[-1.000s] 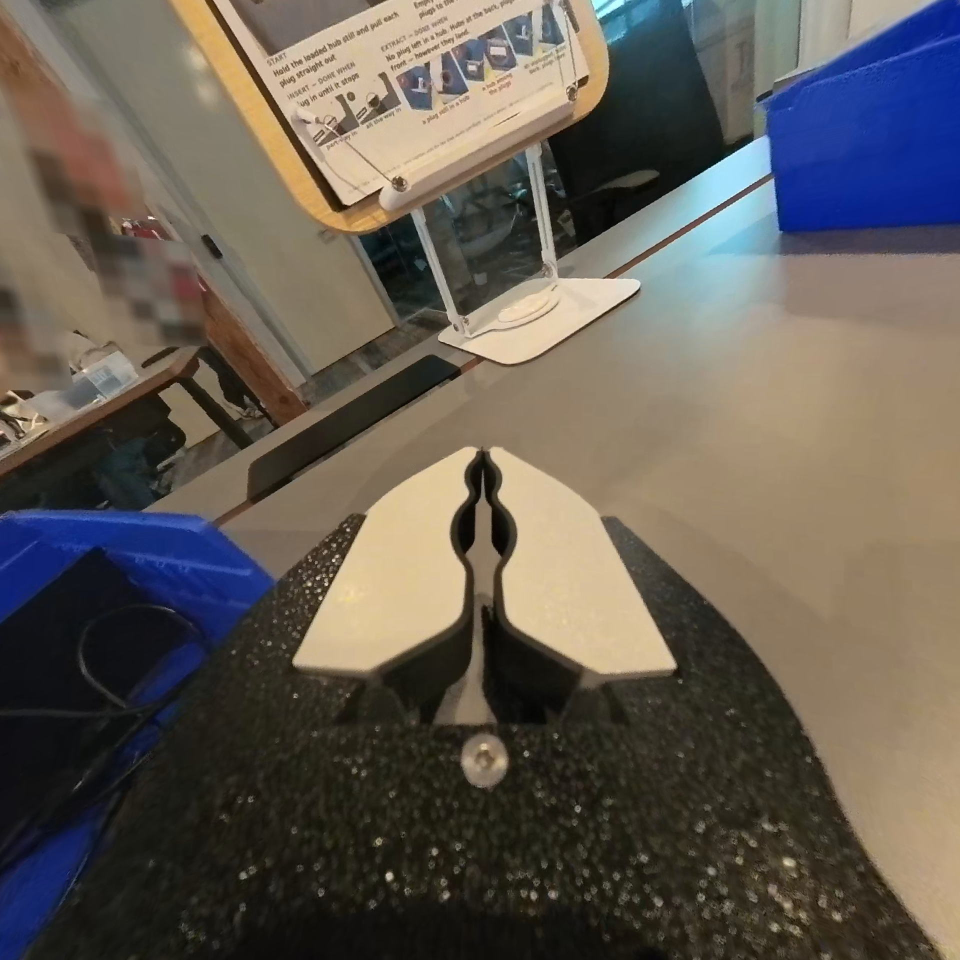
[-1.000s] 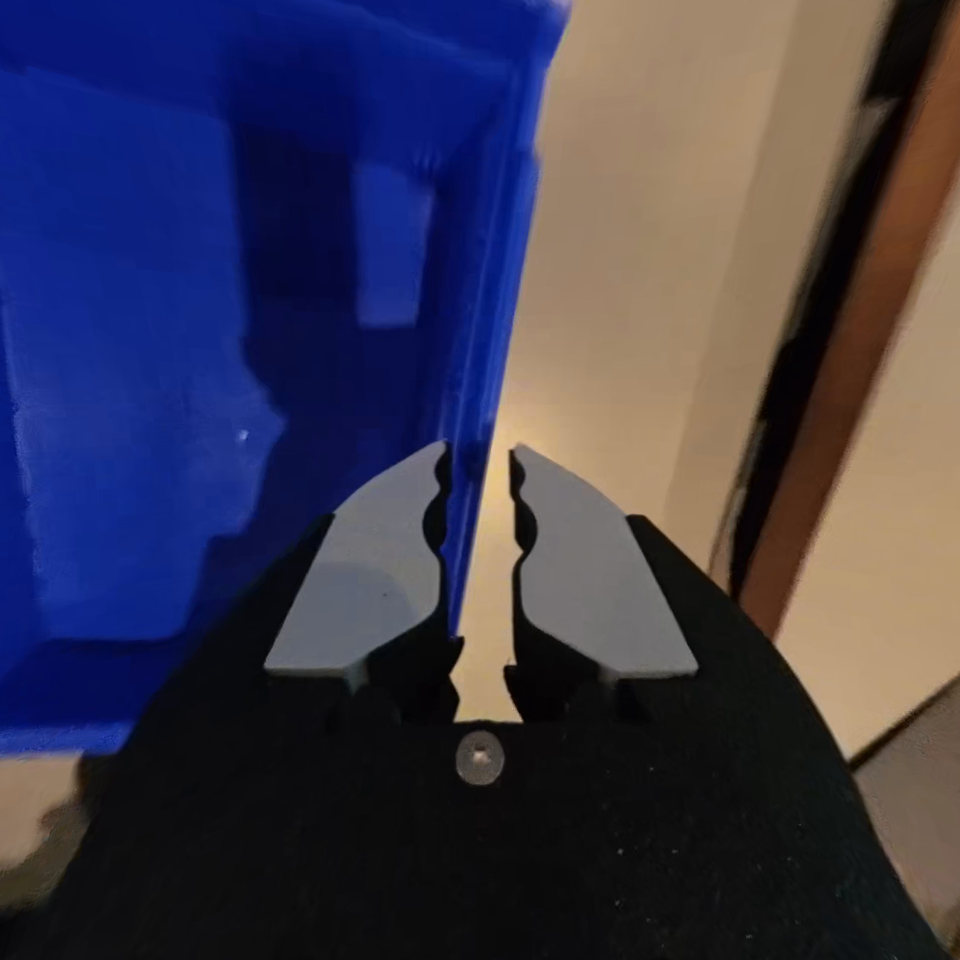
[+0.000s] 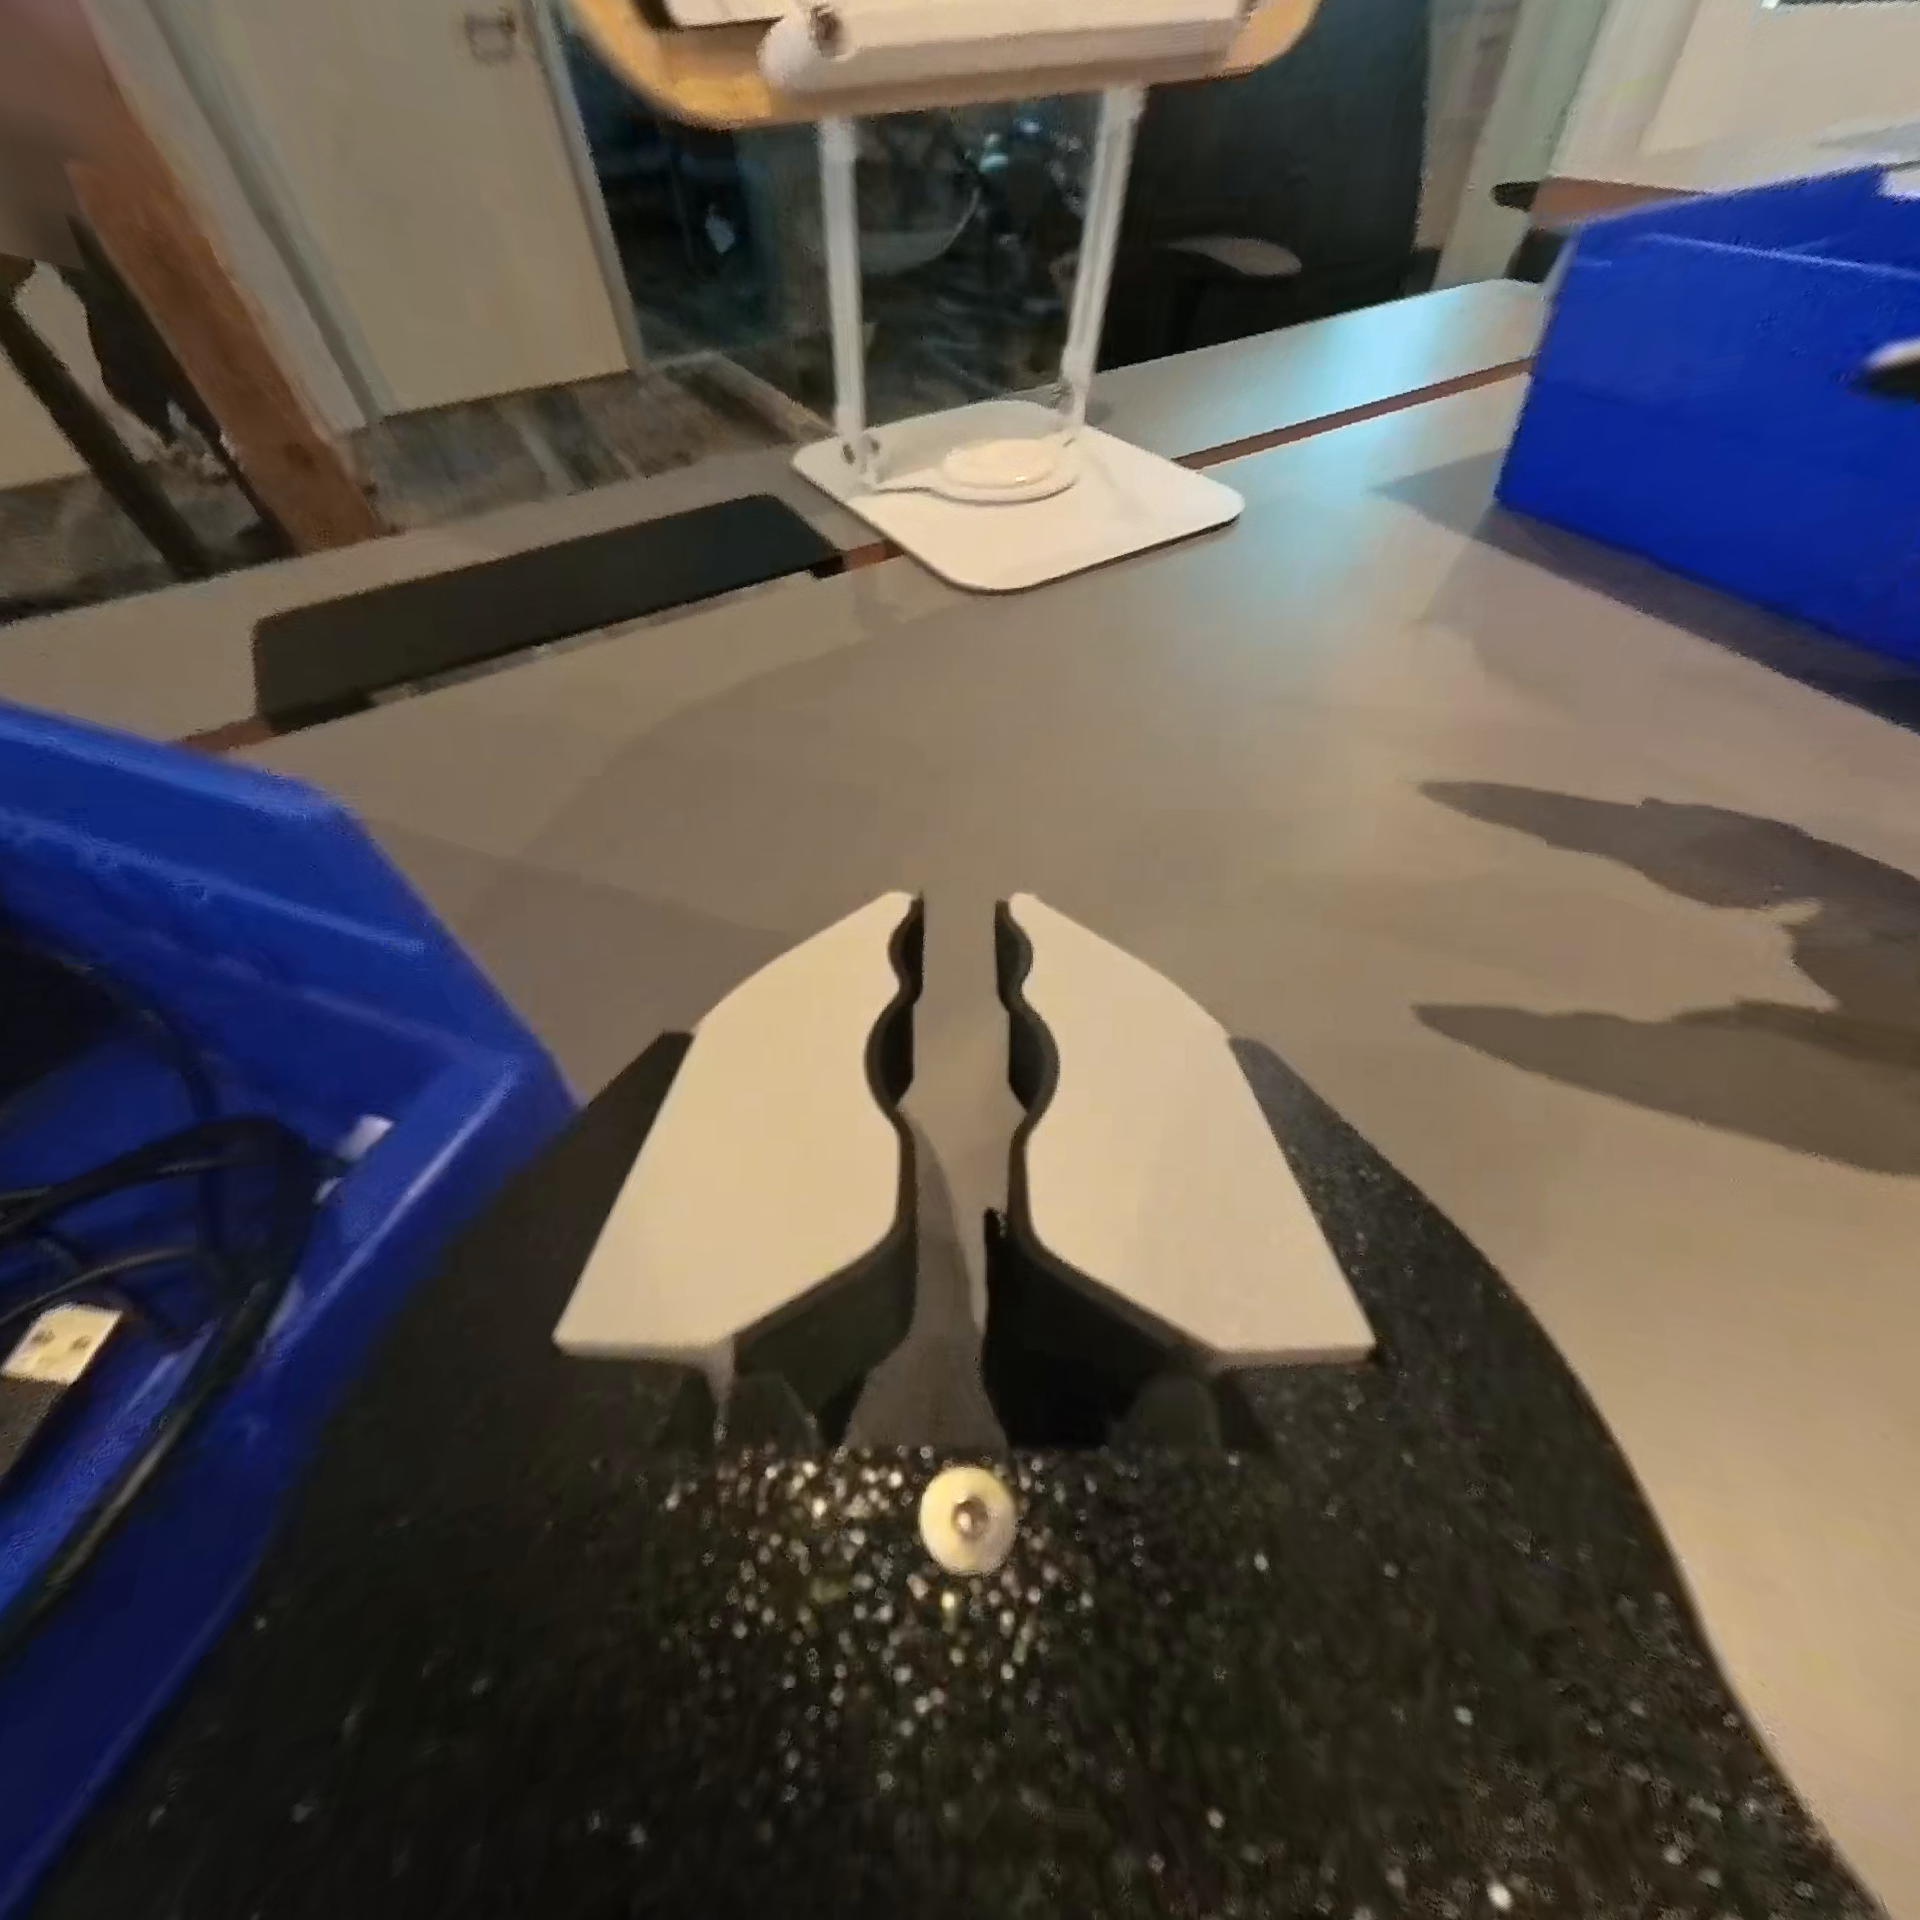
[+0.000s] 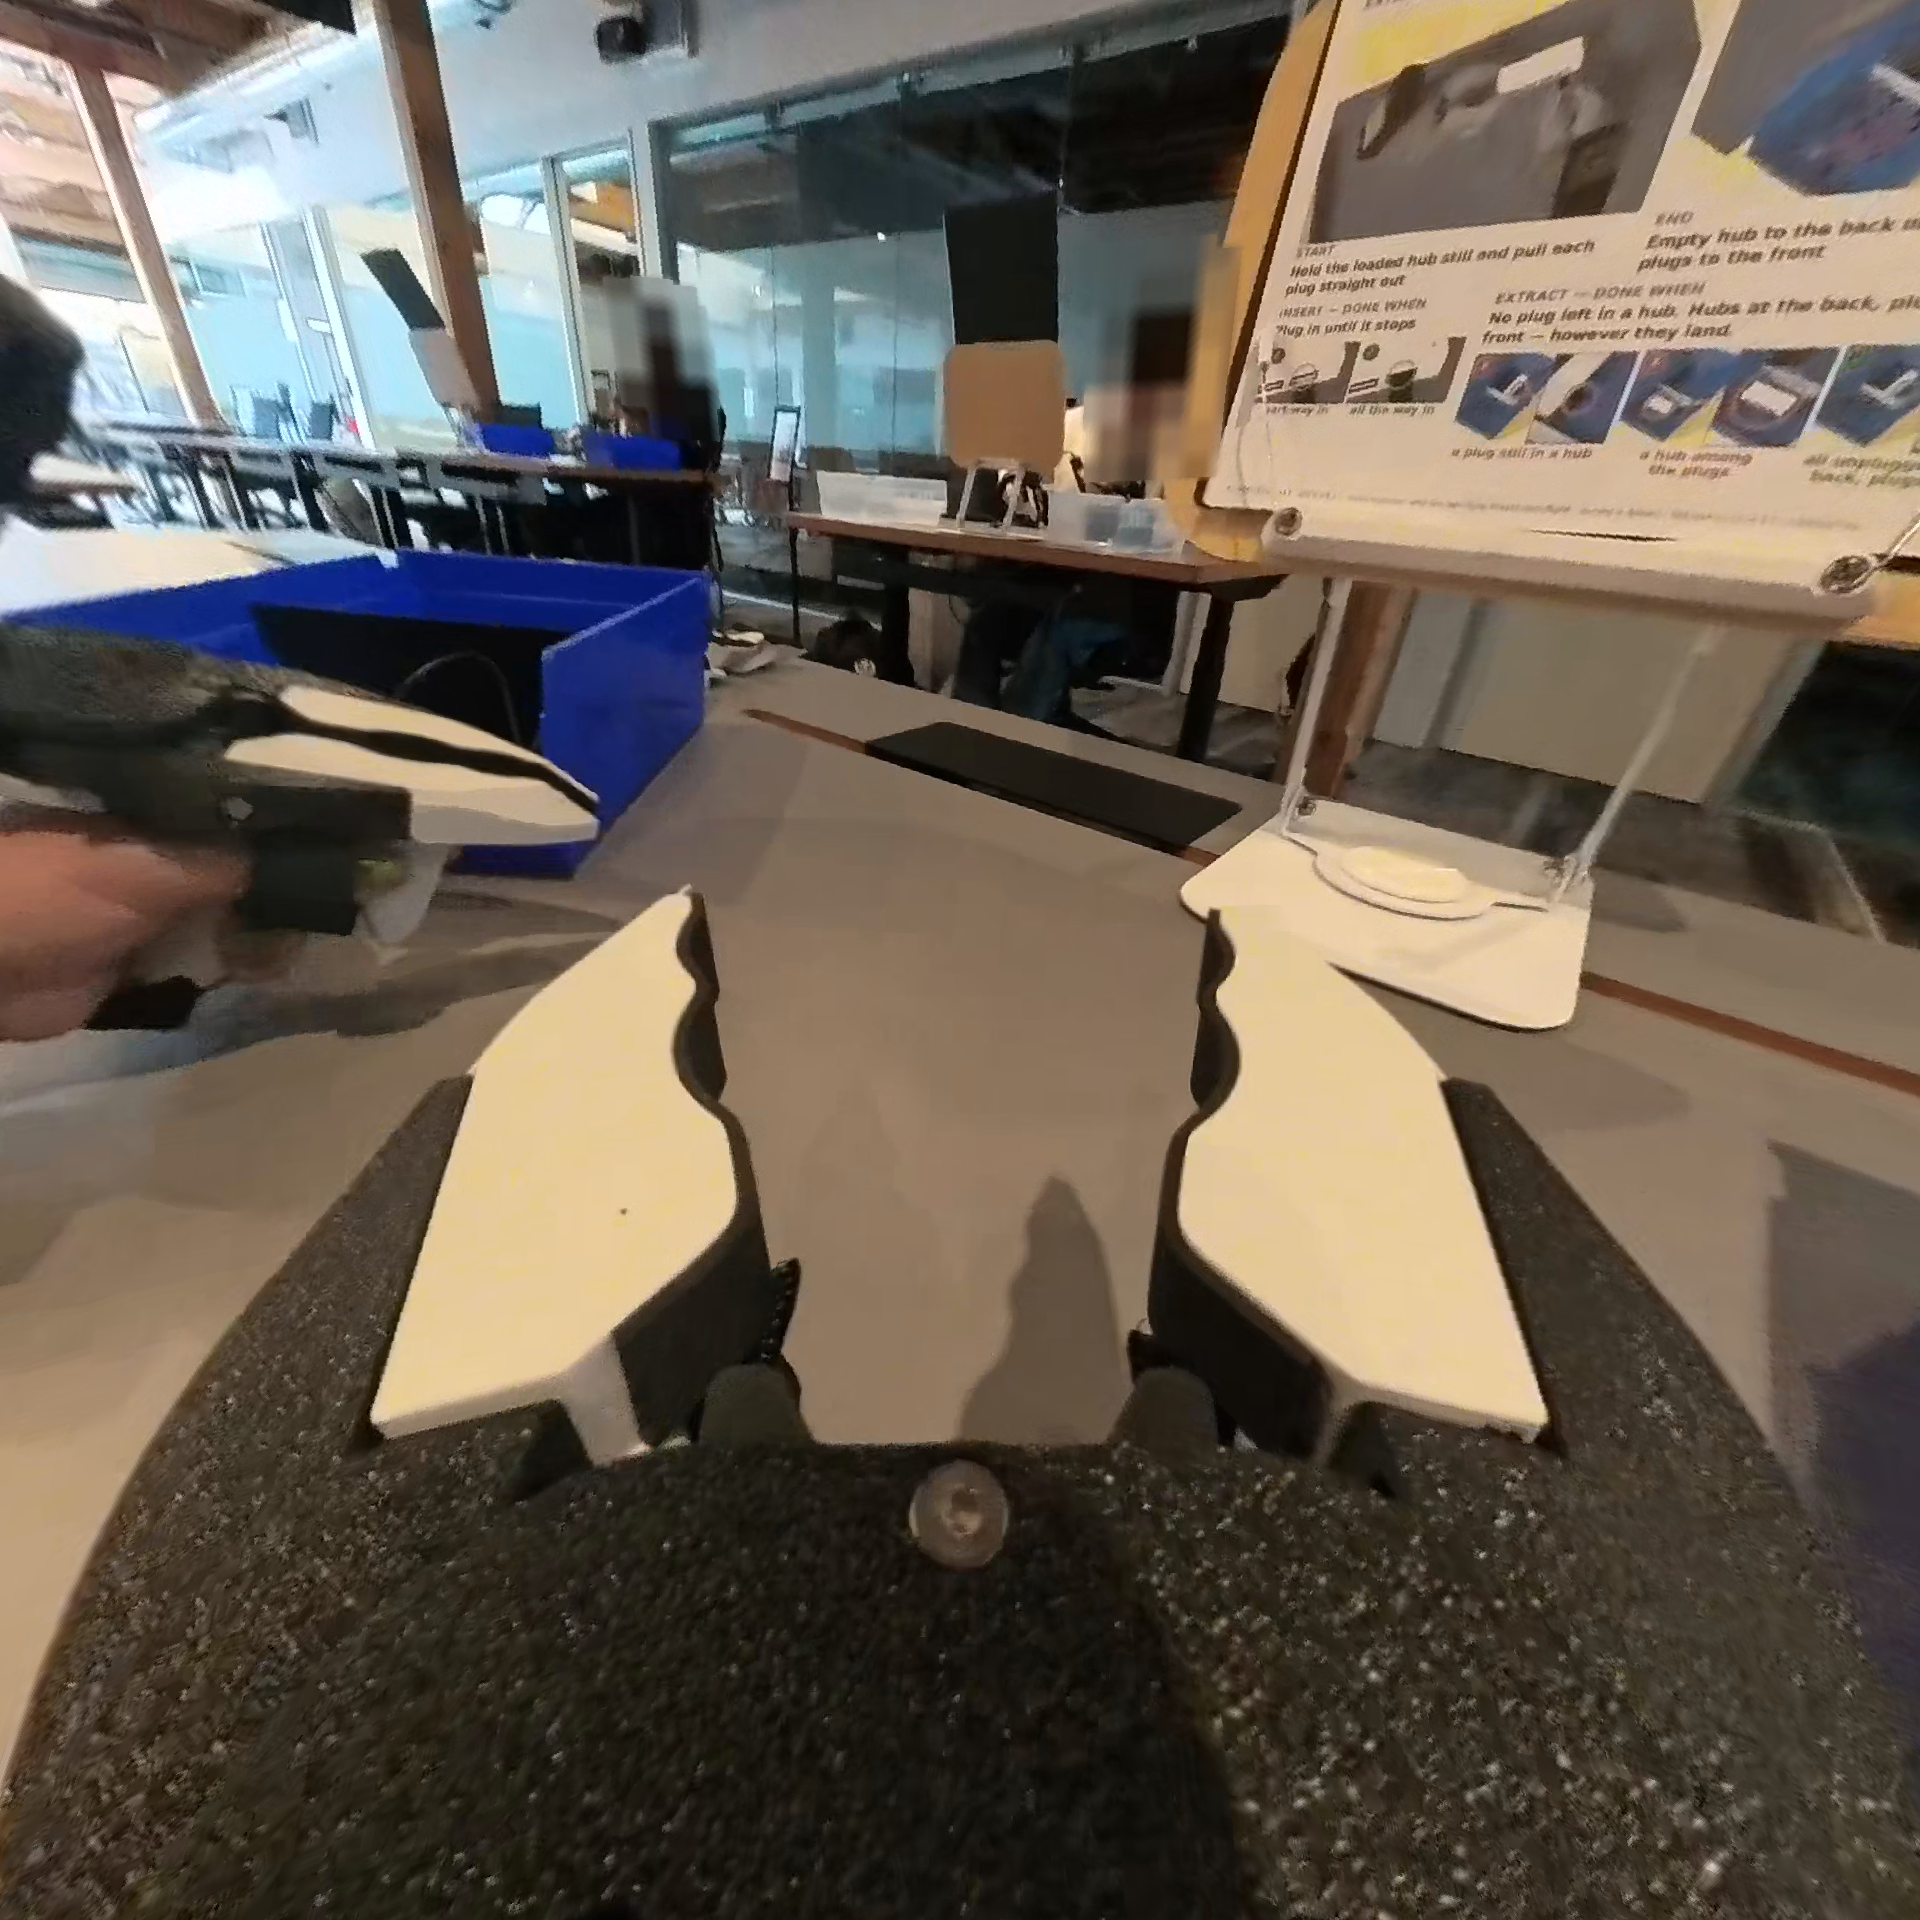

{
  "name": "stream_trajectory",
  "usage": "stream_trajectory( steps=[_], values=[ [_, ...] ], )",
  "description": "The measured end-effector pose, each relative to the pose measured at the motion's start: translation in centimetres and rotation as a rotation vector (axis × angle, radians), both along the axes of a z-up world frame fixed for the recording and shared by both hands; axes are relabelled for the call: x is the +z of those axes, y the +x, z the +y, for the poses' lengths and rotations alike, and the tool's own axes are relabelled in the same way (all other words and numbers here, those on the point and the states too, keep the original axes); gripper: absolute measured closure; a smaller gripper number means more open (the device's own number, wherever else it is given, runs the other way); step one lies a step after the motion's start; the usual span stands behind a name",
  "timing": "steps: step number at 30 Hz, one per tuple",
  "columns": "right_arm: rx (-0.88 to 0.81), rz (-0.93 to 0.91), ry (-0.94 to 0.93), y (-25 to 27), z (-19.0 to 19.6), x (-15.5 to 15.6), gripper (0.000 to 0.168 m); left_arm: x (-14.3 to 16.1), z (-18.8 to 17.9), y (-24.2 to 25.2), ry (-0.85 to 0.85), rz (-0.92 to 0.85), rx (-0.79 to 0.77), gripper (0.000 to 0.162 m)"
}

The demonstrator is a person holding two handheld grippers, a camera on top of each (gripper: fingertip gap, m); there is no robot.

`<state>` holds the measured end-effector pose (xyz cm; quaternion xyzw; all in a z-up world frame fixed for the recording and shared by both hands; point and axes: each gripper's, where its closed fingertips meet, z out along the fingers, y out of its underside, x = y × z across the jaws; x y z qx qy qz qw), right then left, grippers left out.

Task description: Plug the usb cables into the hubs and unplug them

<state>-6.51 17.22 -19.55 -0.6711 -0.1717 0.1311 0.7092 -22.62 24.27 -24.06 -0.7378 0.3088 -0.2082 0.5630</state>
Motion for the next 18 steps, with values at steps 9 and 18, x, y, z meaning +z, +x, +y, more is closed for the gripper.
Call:
stream_trajectory(
  steps=[9,18],
  values=[
    [0.009,0.086,-0.034,0.6,-0.1,-0.3,0.089,2.9,-2.2,-10.1,-0.044,-0.038,0.269,0.141],
    [0.027,0.052,-0.031,0.0,-0.2,-0.6,0.094,5.3,-1.9,-25.2,-0.032,0.055,0.706,0.074]
  ],
)
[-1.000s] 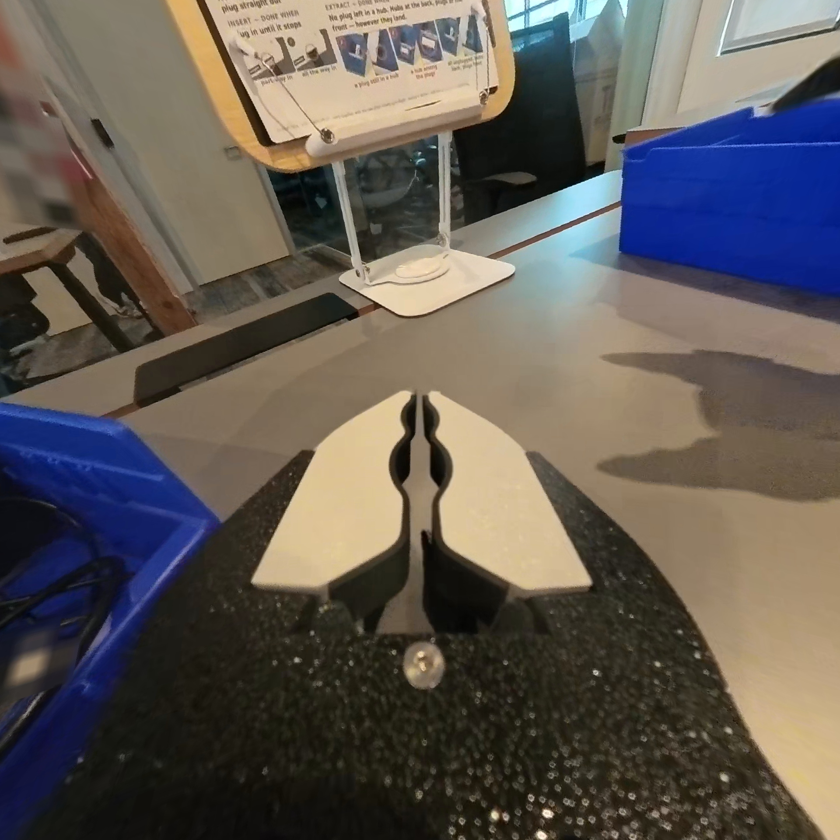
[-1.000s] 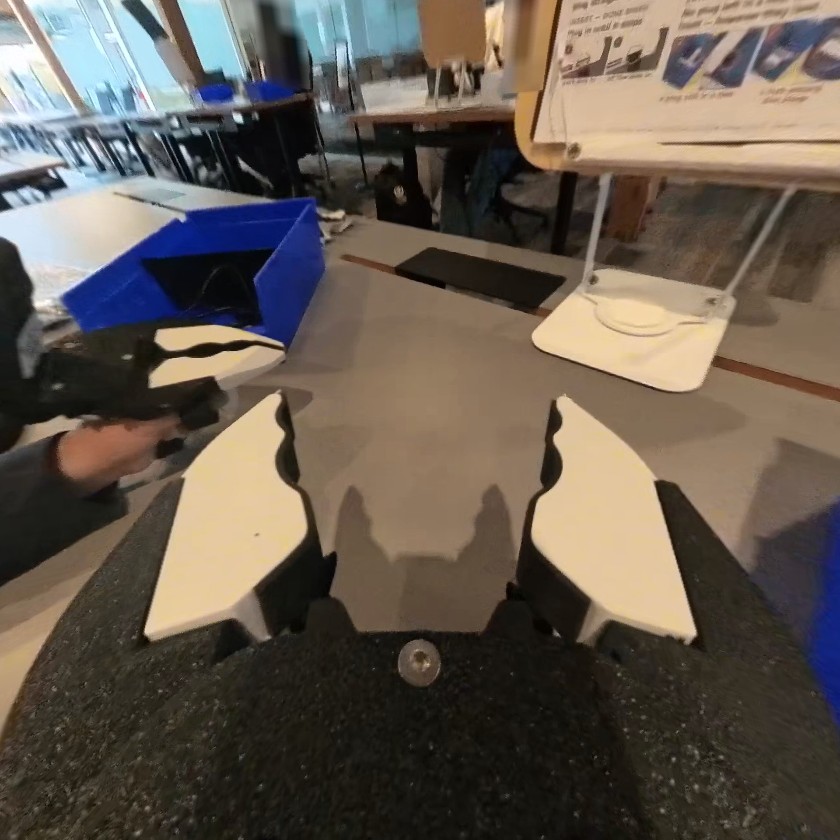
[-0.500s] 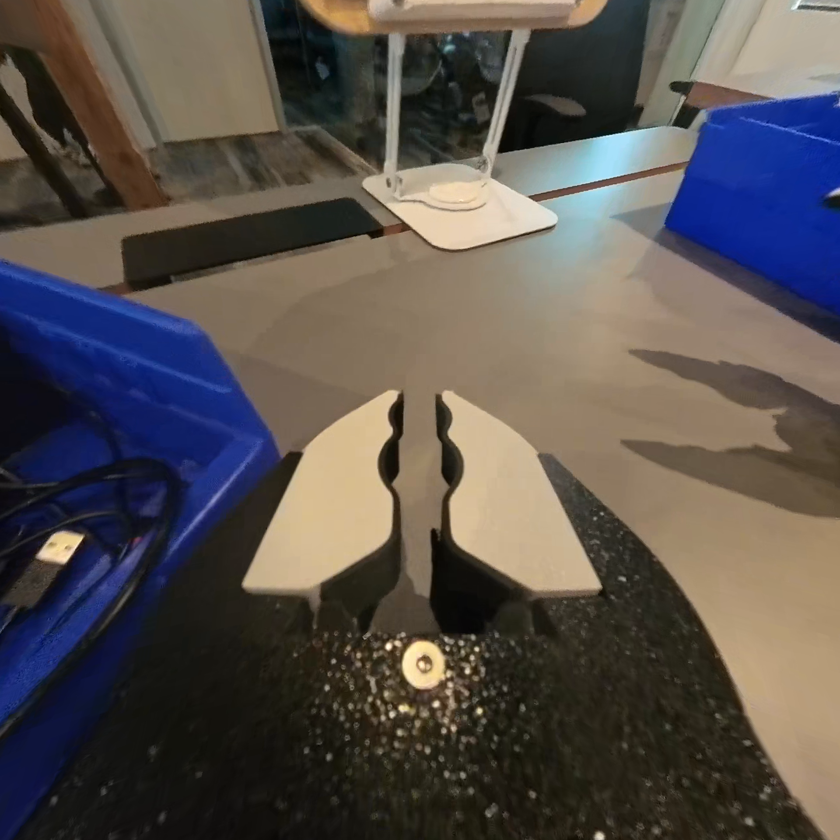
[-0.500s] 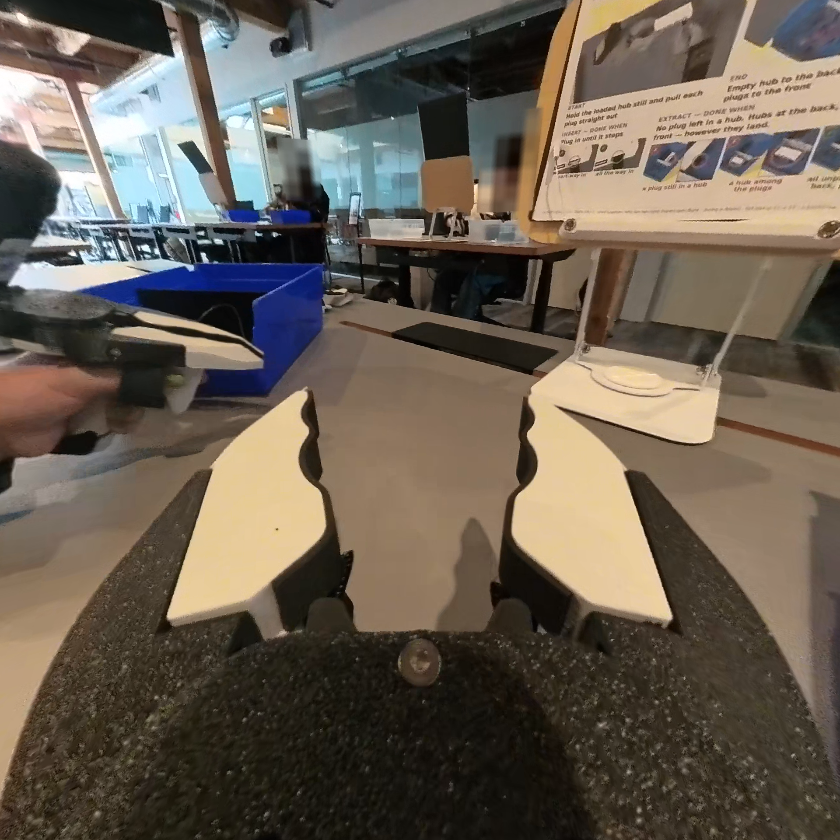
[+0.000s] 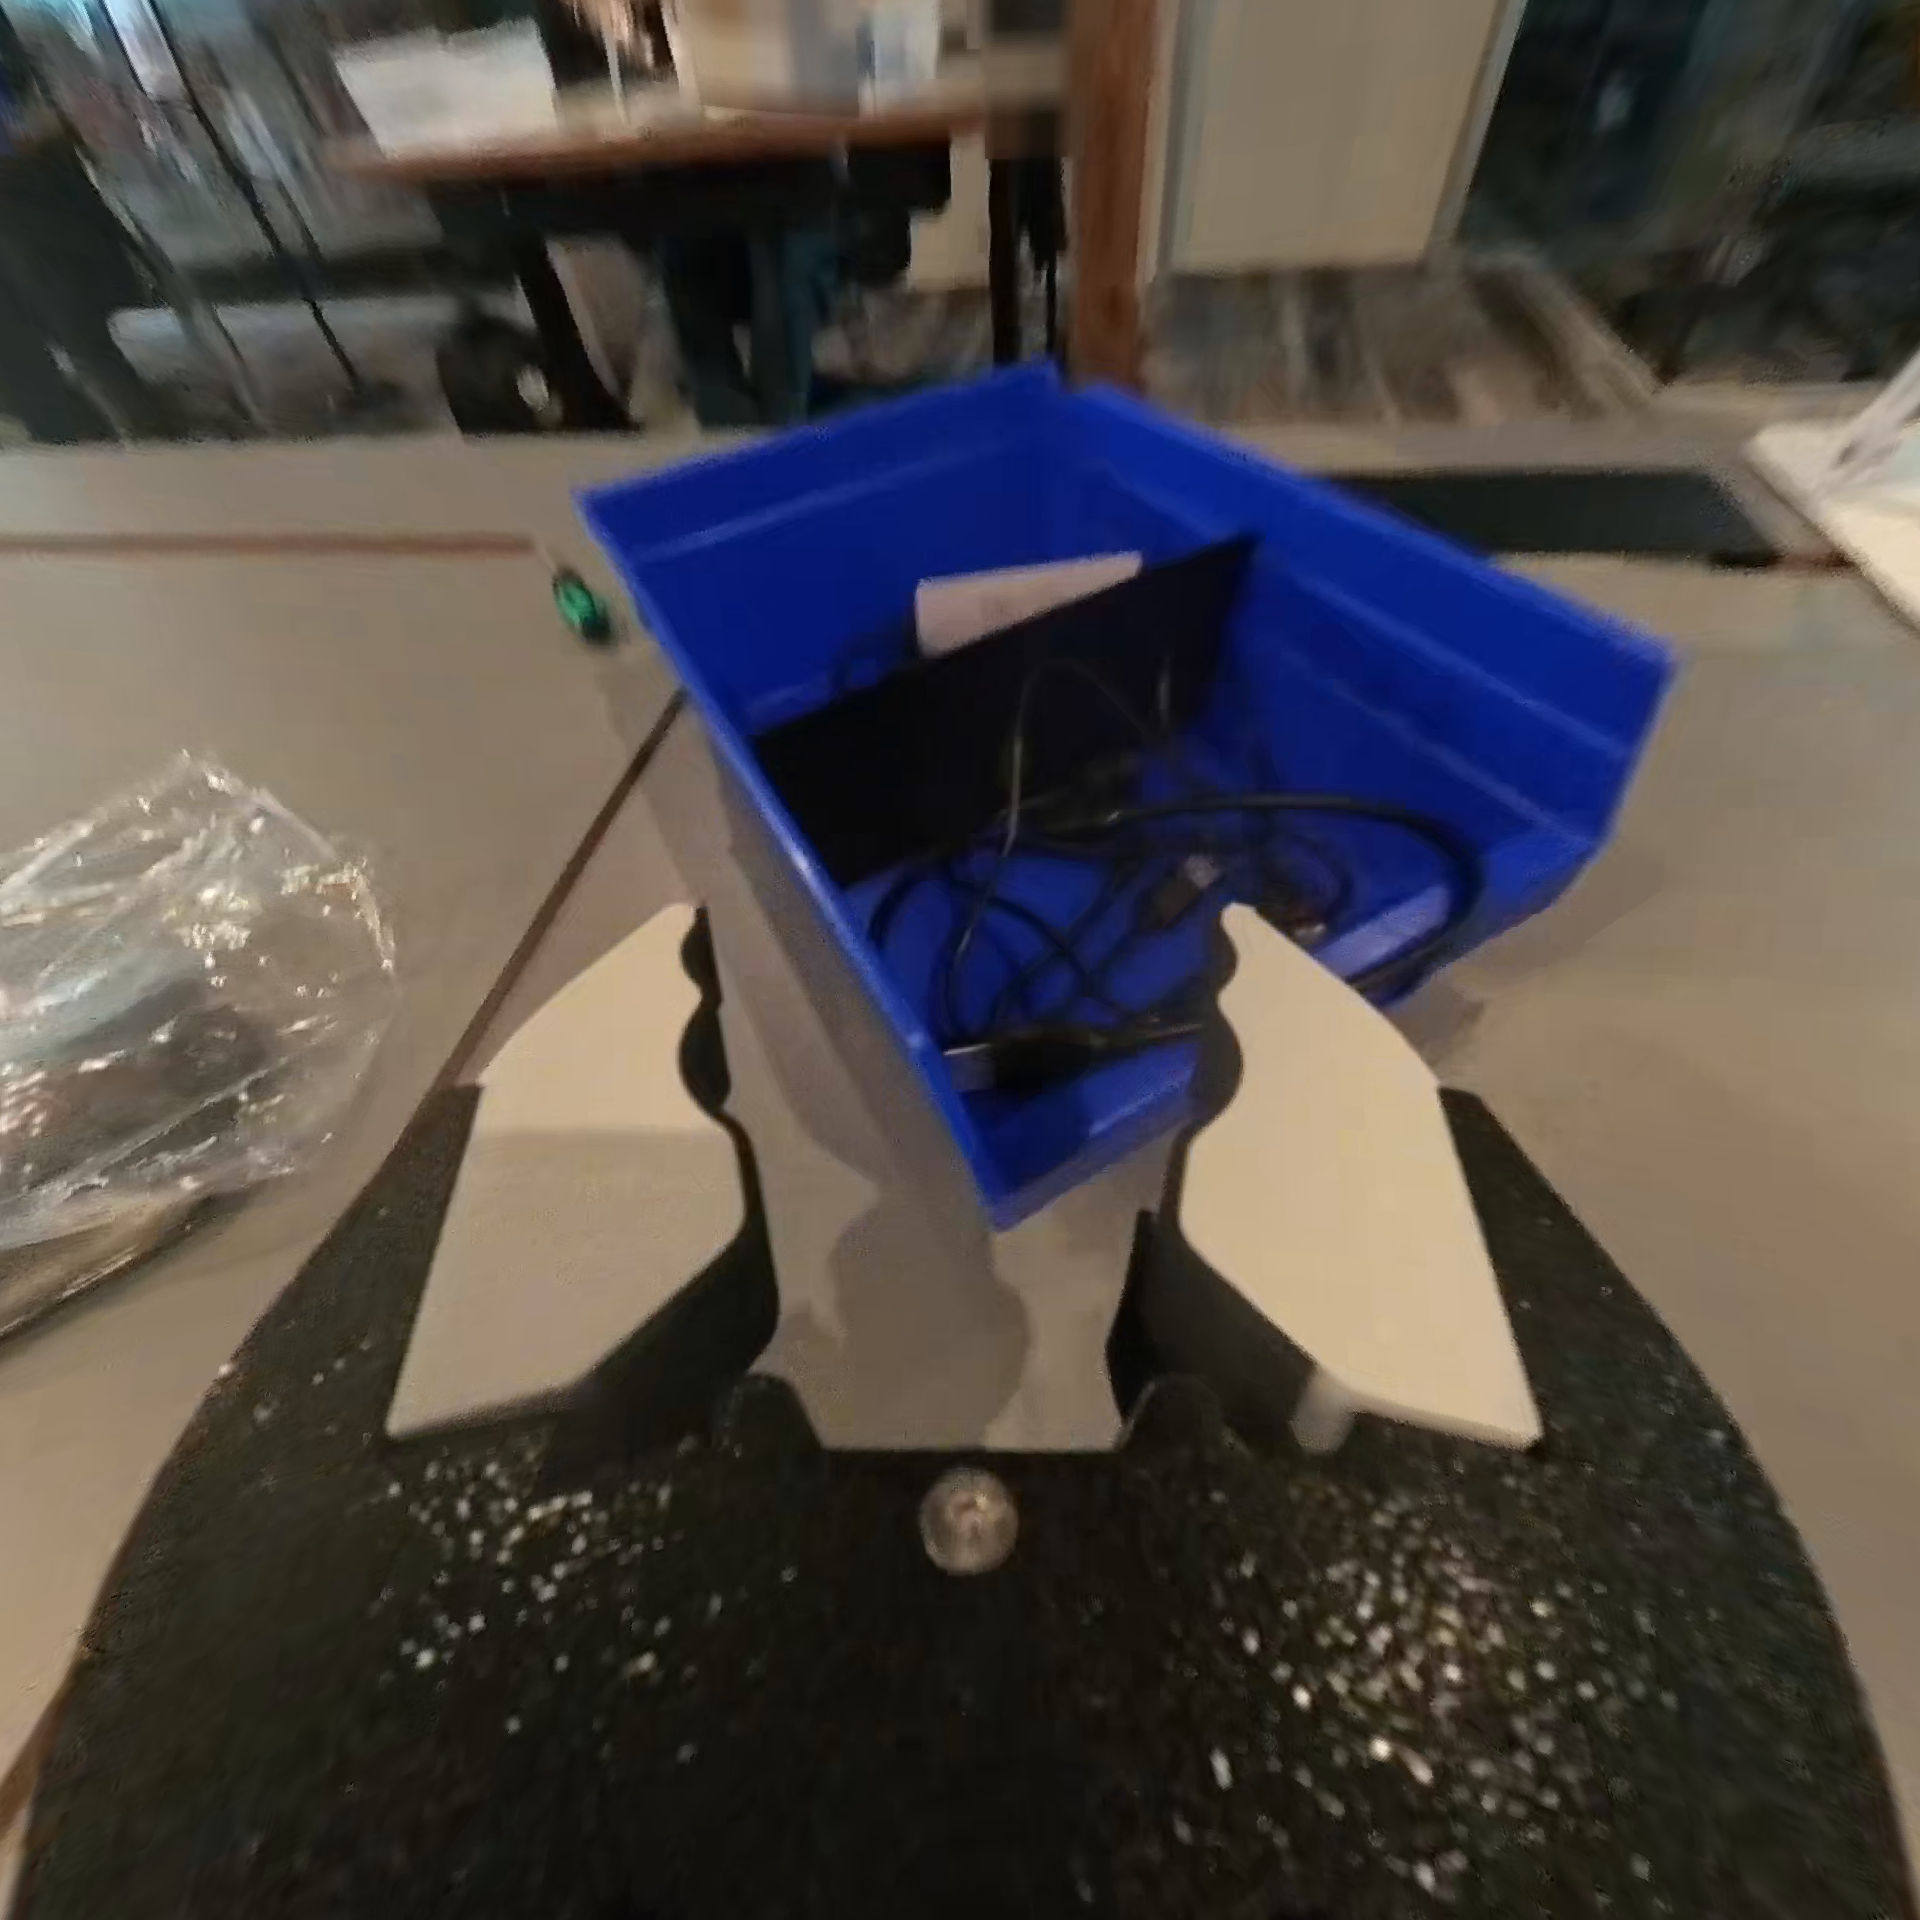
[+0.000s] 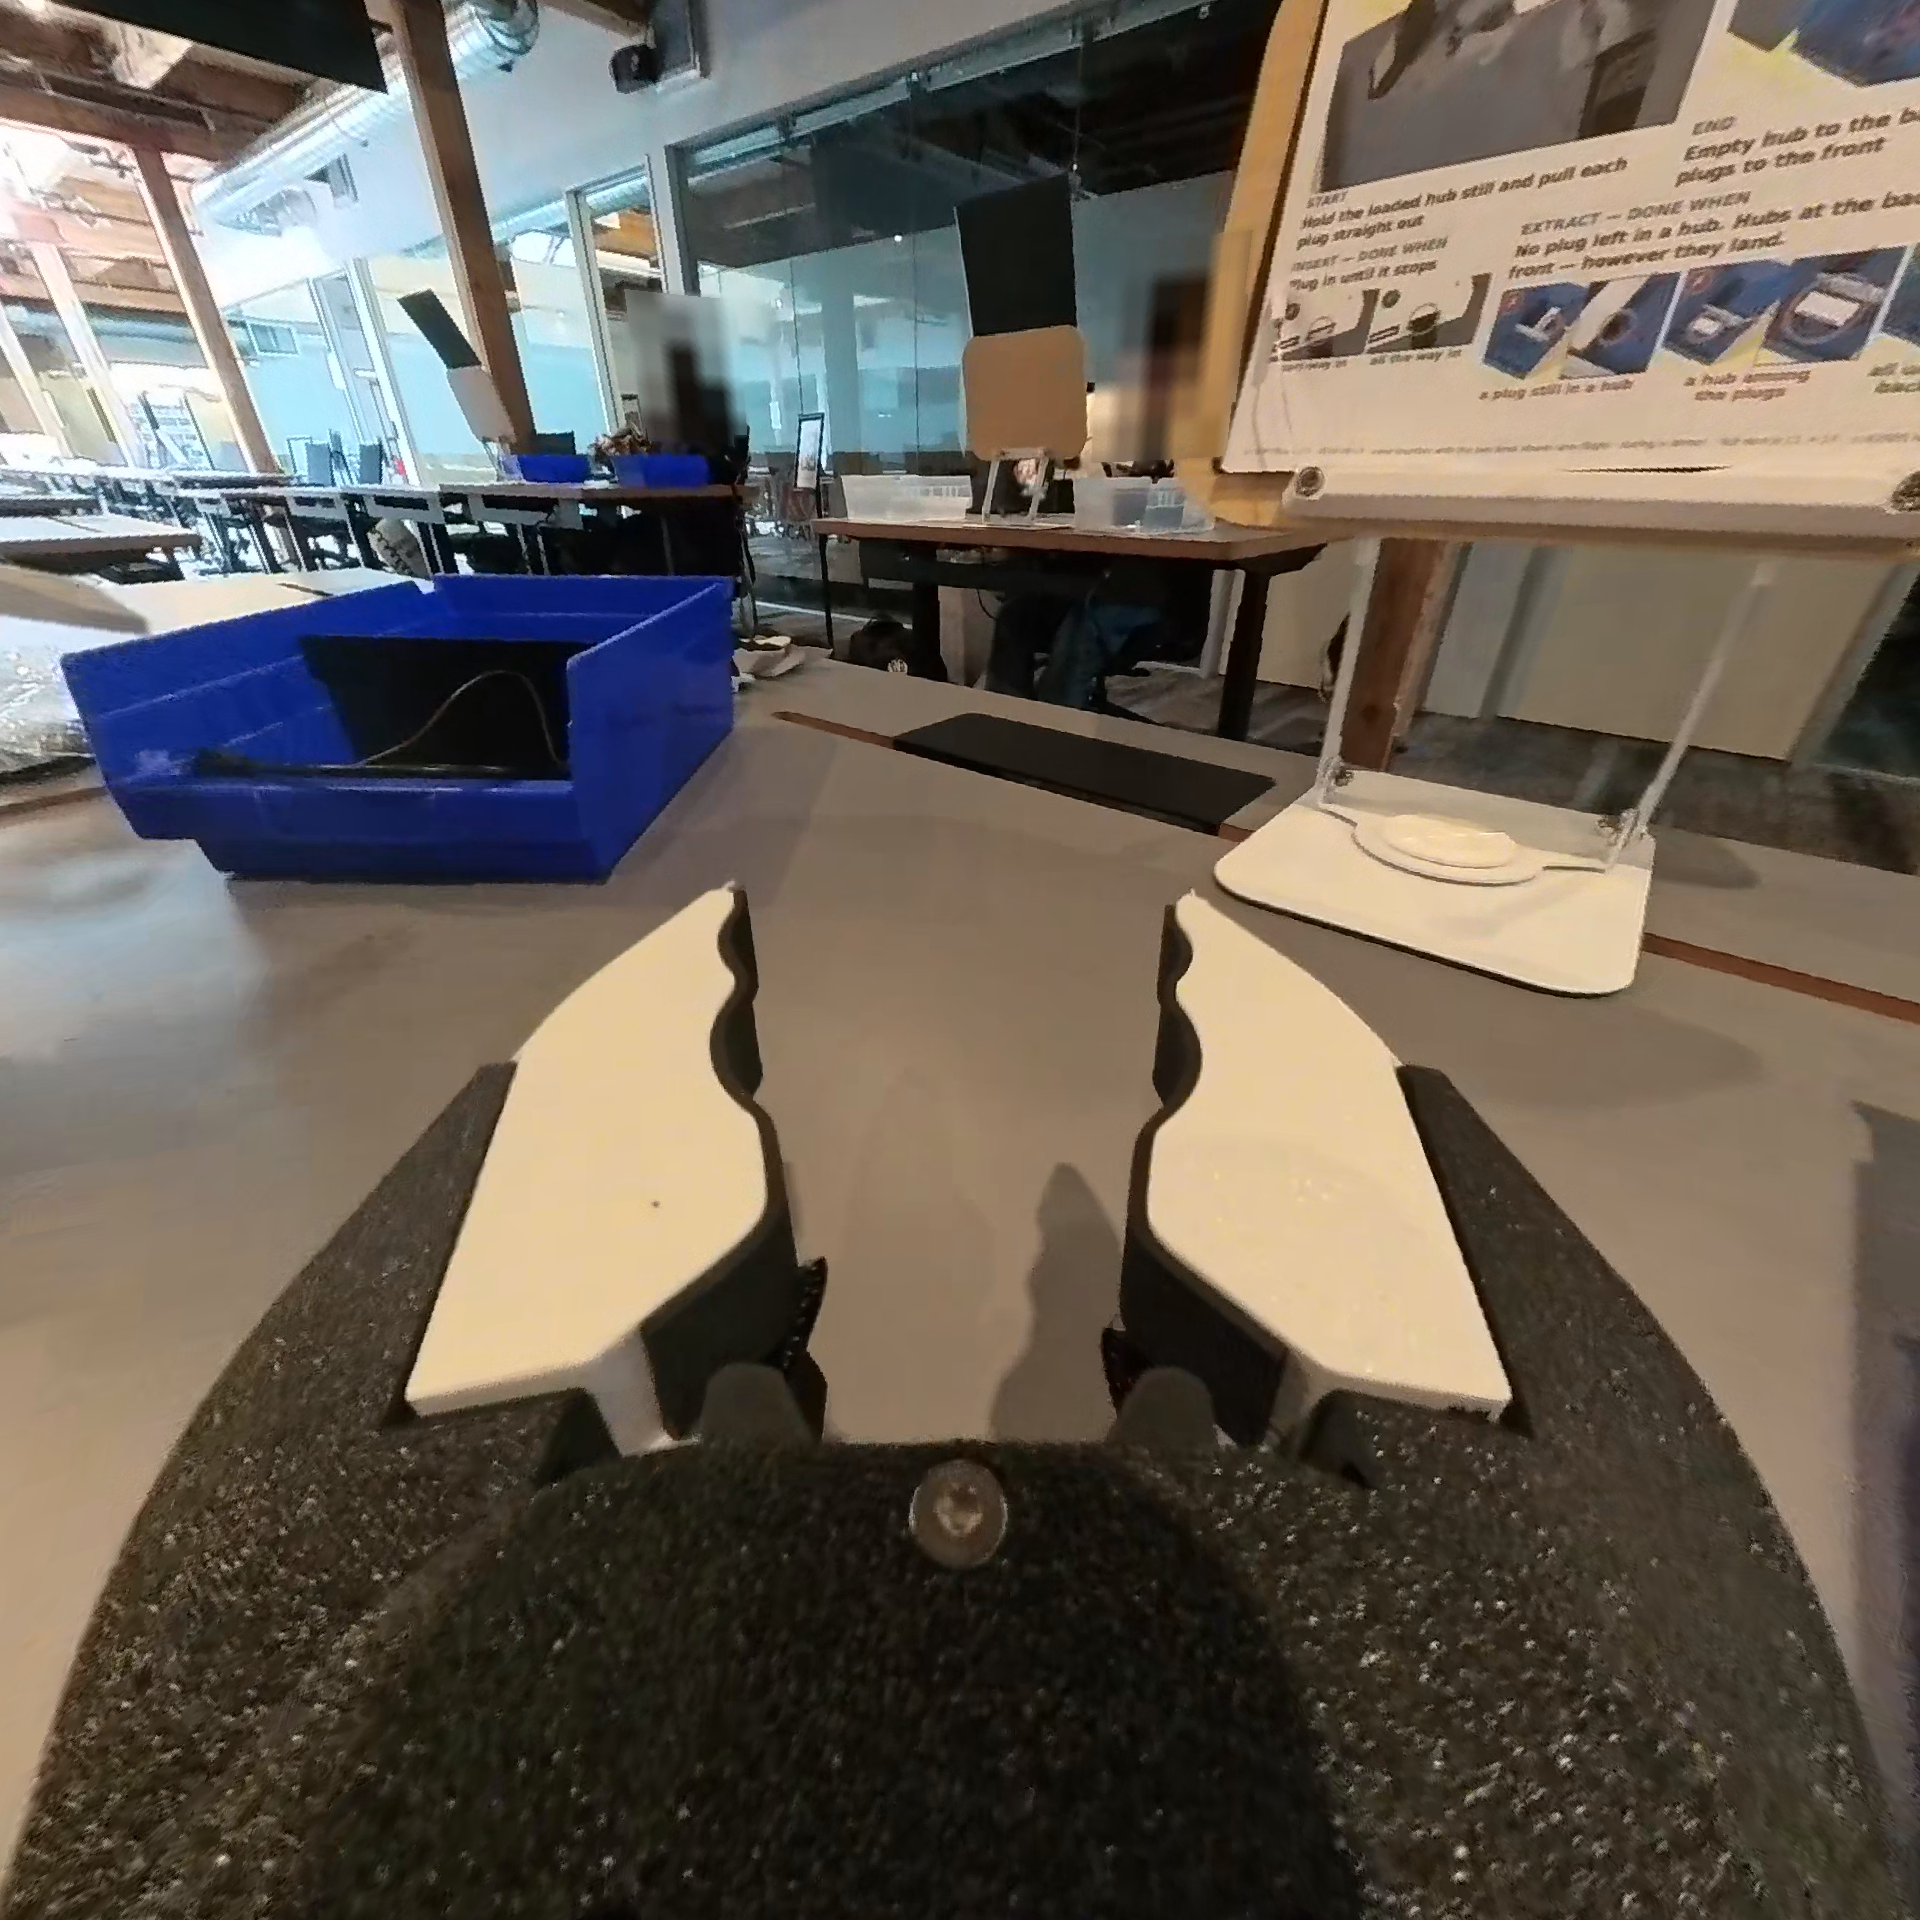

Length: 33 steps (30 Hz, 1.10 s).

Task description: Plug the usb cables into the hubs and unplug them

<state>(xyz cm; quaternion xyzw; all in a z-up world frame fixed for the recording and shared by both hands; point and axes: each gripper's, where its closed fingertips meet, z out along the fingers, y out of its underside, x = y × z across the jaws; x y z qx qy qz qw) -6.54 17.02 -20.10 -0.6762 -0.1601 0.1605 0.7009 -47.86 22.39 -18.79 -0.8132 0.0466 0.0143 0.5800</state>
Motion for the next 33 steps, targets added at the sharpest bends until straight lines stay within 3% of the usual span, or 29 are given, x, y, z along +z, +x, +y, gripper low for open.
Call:
stream_trajectory(
  steps=[1,2,4,6,10,13,16,22,24,29,33],
  values=[
    [0.003,-0.006,0.001,-0.1,0.0,0.0,0.095,-0.6,0.5,-0.6,-0.045,0.014,0.019,0.071],
    [0.006,-0.012,0.005,-0.2,-0.1,0.0,0.095,-0.9,1.0,-1.1,-0.061,0.034,0.034,0.08],
    [0.006,-0.016,0.017,-0.3,-0.2,0.3,0.095,-0.8,1.5,-1.4,-0.048,0.077,0.04,0.112],
    [-0.009,-0.003,0.048,-0.2,-0.3,0.9,0.095,-1.2,1.4,-1.9,-0.083,0.116,0.066,0.119],
    [-0.003,-0.01,0.076,-0.4,-0.6,1.5,0.095,-3.8,1.2,-2.8,-0.248,0.137,0.071,0.118],
    [0.011,-0.017,0.073,-0.8,-0.7,1.4,0.096,-4.4,1.2,-2.1,-0.263,0.115,-0.026,0.148],
    [0.014,-0.043,0.064,-1.1,-0.7,1.0,0.097,-4.5,0.9,-3.1,-0.296,0.232,-0.046,0.149],
    [0.023,-0.048,0.073,-1.3,-0.8,1.2,0.1,-4.6,0.9,-6.7,-0.365,0.263,-0.169,0.151],
    [0.019,-0.021,0.09,-1.3,-0.8,1.5,0.099,-4.6,1.0,-8.2,-0.367,0.235,-0.235,0.152],
    [0.017,0.018,0.081,-1.2,-0.6,1.4,0.099,-4.7,1.7,-12.5,-0.408,0.08,-0.219,0.156],
    [0.021,0.016,0.074,-1.2,-0.5,1.3,0.099,-2.7,1.8,-13.6,-0.335,0.16,-0.159,0.135]
  ],
)
